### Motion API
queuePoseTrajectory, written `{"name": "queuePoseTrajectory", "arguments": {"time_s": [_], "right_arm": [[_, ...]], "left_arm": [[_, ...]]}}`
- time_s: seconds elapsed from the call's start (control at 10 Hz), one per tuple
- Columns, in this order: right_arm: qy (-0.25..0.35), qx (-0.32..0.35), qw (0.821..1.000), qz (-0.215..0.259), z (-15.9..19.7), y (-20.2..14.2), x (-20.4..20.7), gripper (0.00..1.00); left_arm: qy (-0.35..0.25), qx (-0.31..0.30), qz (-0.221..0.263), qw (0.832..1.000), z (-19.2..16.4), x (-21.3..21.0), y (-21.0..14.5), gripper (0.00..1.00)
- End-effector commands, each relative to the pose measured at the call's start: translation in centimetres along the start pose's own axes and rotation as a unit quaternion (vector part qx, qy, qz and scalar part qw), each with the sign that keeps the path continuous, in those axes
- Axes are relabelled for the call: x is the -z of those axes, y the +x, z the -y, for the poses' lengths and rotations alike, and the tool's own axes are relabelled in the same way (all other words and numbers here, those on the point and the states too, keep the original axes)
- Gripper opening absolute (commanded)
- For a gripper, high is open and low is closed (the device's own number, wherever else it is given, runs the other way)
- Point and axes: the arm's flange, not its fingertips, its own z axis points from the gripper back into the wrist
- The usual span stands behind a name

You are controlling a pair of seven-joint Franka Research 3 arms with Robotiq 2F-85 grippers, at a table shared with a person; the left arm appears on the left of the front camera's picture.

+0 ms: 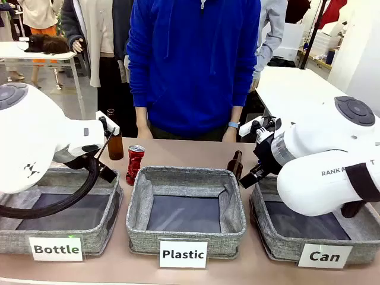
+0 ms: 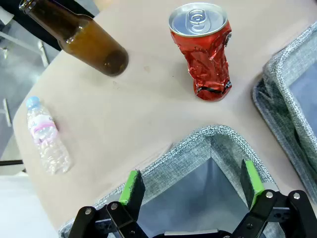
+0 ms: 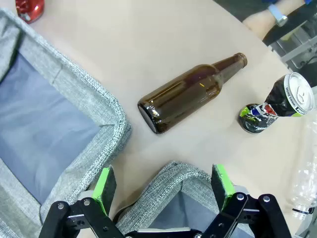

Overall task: Sort the can waste into the basket.
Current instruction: Pick up the can waste from the table and place it in the right Fabric basket.

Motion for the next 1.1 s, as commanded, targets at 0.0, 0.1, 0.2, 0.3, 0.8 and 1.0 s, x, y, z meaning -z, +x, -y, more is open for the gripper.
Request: {"name": "queuePoseTrajectory", "arguments": {"time_s": [0.0, 0.1, 0.2, 0.3, 0.8, 1.0], "right_arm": [[0.0, 0.0, 1.0, 0.0, 0.0, 0.0, 0.0, 1.0], [0.0, 0.0, 1.0, 0.0, 0.0, 0.0, 0.0, 1.0], [0.0, 0.0, 1.0, 0.0, 0.0, 0.0, 0.0, 1.0], [0.0, 0.0, 1.0, 0.0, 0.0, 0.0, 0.0, 1.0], [0.0, 0.0, 1.0, 0.0, 0.0, 0.0, 0.0, 1.0], [0.0, 0.0, 1.0, 0.0, 0.0, 0.0, 0.0, 1.0]], "left_arm": [[0.0, 0.0, 0.0, 1.0, 0.0, -0.02, 0.01, 1.0], [0.0, 0.0, 0.0, 1.0, 0.0, -0.02, 0.01, 1.0], [0.0, 0.0, 0.0, 1.0, 0.0, -0.02, 0.01, 1.0], [0.0, 0.0, 0.0, 1.0, 0.0, -0.02, 0.01, 1.0], [0.0, 0.0, 0.0, 1.0, 0.0, -0.02, 0.01, 1.0], [0.0, 0.0, 0.0, 1.0, 0.0, -0.02, 0.01, 1.0]]}}
